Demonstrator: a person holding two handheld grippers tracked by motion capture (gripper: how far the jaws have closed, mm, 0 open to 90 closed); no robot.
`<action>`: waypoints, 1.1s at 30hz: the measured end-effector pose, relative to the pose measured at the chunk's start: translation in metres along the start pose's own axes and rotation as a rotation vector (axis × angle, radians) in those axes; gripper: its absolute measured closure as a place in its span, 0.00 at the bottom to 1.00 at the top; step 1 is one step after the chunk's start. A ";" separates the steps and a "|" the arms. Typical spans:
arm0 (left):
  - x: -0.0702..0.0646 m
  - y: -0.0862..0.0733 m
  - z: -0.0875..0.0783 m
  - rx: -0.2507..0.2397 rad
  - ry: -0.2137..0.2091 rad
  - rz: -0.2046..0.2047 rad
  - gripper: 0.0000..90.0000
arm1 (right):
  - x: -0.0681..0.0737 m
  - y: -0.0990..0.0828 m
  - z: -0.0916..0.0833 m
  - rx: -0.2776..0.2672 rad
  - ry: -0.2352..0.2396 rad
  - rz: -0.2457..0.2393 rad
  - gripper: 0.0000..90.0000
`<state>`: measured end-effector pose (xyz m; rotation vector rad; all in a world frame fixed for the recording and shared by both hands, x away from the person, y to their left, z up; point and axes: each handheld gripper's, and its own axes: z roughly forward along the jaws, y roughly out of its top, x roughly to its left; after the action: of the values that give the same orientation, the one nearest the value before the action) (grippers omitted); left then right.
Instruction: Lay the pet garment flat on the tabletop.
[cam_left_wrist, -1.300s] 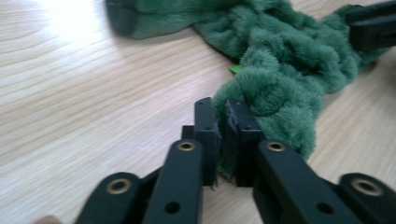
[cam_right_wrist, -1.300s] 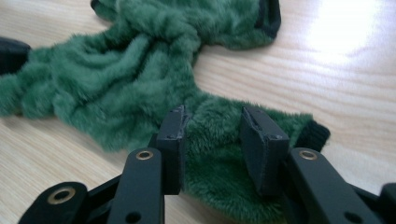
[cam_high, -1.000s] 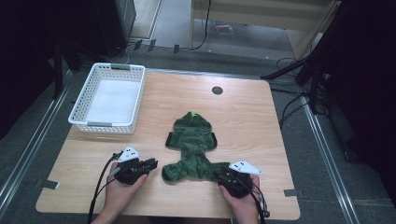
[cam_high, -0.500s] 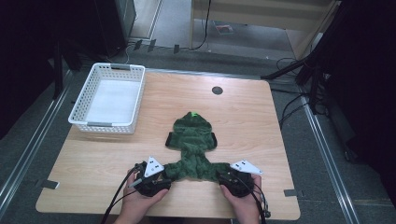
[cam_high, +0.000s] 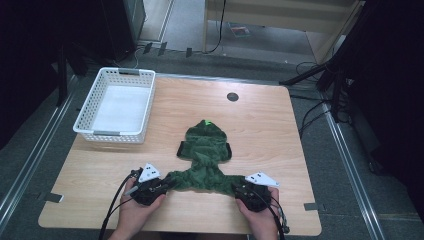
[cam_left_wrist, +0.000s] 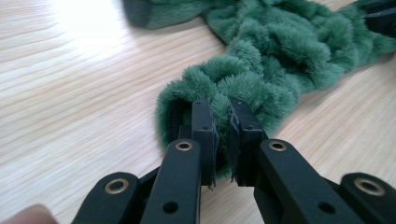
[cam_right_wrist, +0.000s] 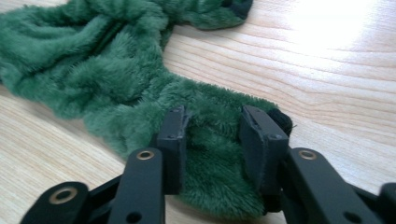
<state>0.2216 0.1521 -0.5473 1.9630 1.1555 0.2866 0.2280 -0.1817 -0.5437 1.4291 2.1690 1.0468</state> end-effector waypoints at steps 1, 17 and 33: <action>0.003 -0.001 -0.001 -0.003 0.006 -0.003 0.92 | 0.000 0.000 0.000 0.001 -0.001 -0.001 0.71; 0.008 0.002 -0.009 -0.091 -0.100 -0.048 0.64 | 0.011 0.005 -0.012 -0.088 0.106 -0.020 0.59; 0.022 0.001 -0.015 -0.103 -0.037 -0.076 0.61 | -0.002 0.006 -0.016 -0.137 0.090 0.036 0.45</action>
<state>0.2264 0.1773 -0.5413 1.8229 1.1656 0.2637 0.2221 -0.1888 -0.5288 1.3892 2.0937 1.2688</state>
